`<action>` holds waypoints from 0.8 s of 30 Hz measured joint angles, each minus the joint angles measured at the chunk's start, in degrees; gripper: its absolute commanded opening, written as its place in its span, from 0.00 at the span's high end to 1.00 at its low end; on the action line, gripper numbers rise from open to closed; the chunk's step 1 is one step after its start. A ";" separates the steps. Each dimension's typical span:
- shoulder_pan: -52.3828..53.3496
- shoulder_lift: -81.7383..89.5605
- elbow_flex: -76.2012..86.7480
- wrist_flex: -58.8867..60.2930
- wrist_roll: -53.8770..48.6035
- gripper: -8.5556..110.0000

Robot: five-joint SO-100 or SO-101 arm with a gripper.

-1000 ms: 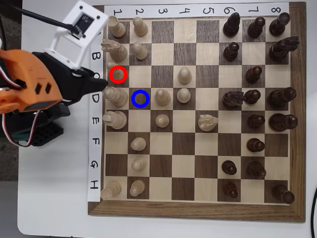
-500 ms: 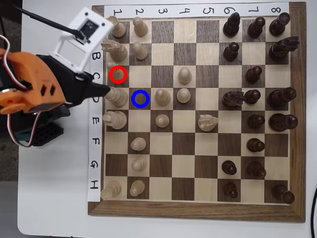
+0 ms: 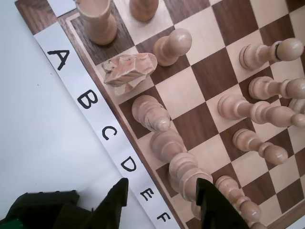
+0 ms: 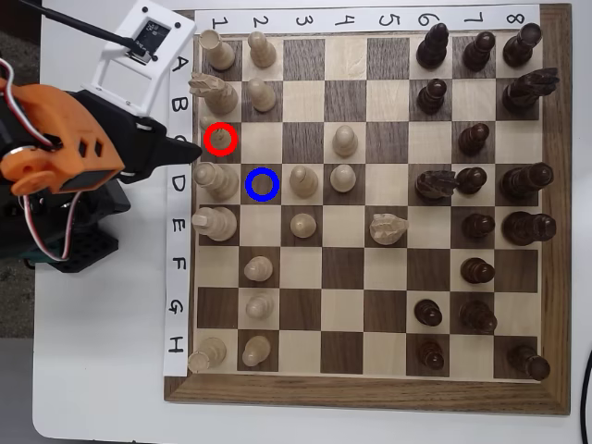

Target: Move the piece to destination

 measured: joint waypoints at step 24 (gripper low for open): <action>-4.13 -9.32 3.60 -11.25 3.16 0.78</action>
